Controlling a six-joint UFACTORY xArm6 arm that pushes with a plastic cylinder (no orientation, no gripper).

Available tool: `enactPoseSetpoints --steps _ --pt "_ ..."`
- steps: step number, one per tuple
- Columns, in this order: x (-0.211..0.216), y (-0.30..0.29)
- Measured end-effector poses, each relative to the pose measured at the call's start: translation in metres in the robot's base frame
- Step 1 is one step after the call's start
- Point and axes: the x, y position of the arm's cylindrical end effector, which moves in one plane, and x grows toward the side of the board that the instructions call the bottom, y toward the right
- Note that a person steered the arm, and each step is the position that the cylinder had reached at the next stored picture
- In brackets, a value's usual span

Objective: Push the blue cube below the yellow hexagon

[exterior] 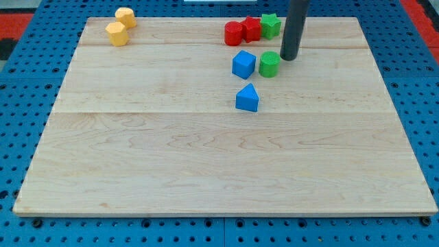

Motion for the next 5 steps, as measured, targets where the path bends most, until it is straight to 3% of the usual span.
enactPoseSetpoints --steps 1,4,5 --pt "0.037 0.003" --pt "-0.033 -0.052" --pt "0.011 -0.046"
